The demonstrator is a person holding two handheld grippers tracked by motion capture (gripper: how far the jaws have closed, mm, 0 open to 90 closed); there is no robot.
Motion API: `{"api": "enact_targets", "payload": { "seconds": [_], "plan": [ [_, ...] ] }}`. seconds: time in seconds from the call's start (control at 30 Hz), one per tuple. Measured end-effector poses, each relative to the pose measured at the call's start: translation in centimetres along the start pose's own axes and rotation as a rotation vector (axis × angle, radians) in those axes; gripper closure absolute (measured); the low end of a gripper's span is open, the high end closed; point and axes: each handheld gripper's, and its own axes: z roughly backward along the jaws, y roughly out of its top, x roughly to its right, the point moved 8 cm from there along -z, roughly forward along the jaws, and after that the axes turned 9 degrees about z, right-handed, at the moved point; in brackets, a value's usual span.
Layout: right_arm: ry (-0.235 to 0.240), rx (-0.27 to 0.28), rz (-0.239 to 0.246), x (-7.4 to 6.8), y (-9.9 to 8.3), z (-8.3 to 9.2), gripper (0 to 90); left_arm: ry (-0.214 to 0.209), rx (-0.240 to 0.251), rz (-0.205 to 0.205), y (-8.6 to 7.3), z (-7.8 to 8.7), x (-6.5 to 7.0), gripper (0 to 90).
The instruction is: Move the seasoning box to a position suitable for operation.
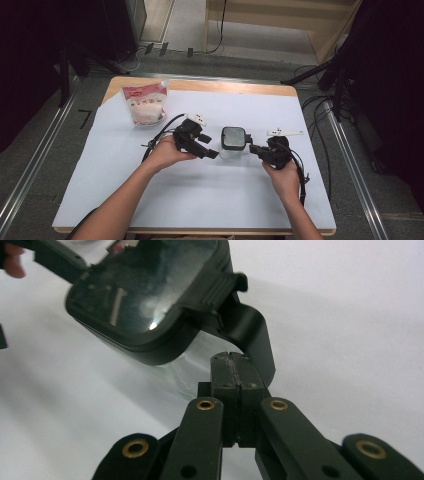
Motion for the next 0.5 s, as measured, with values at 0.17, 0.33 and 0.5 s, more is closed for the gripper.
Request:
{"api": "enact_targets", "payload": {
  "seconds": [0.17,0.33,0.5],
  "plan": [
    [-0.003,0.014,0.005,0.0,0.6,0.9,90.0,-0.003,-0.009,-0.03,0.8,0.1,-0.1,22.3],
    [-0.012,0.0,0.016,0.6,1.2,1.1,90.0,-0.018,-0.021,-0.032,1.8,0.2,-0.2,19.6],
    [-0.012,-0.025,0.026,1.1,1.6,1.0,90.0,-0.022,-0.005,-0.087,3.7,0.3,0.2,21.4]
  ]
}}
